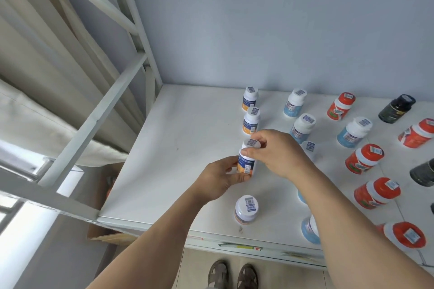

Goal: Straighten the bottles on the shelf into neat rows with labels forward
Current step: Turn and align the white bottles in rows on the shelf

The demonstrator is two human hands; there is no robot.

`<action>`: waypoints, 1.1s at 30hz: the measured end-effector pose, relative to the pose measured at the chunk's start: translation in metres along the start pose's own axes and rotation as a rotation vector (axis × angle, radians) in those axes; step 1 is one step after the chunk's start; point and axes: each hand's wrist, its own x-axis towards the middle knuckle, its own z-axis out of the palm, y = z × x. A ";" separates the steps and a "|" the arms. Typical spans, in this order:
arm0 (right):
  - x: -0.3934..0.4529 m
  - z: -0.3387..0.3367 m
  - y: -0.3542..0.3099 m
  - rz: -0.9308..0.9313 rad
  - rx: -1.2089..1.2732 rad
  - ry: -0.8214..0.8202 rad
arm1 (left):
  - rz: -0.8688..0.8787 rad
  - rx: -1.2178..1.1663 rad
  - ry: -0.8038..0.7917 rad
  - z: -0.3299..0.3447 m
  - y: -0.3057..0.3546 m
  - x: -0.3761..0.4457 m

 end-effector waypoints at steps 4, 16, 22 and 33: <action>0.000 -0.002 -0.002 0.026 0.000 0.003 | -0.003 -0.007 -0.049 -0.002 0.000 0.003; -0.018 0.013 0.006 0.102 0.031 -0.039 | 0.199 0.526 -0.033 -0.017 -0.005 0.007; -0.031 0.029 0.010 0.102 0.027 -0.052 | 0.282 0.731 0.046 -0.033 -0.011 0.007; 0.008 -0.001 0.002 0.115 0.143 0.044 | 0.244 0.652 0.158 -0.040 0.002 0.035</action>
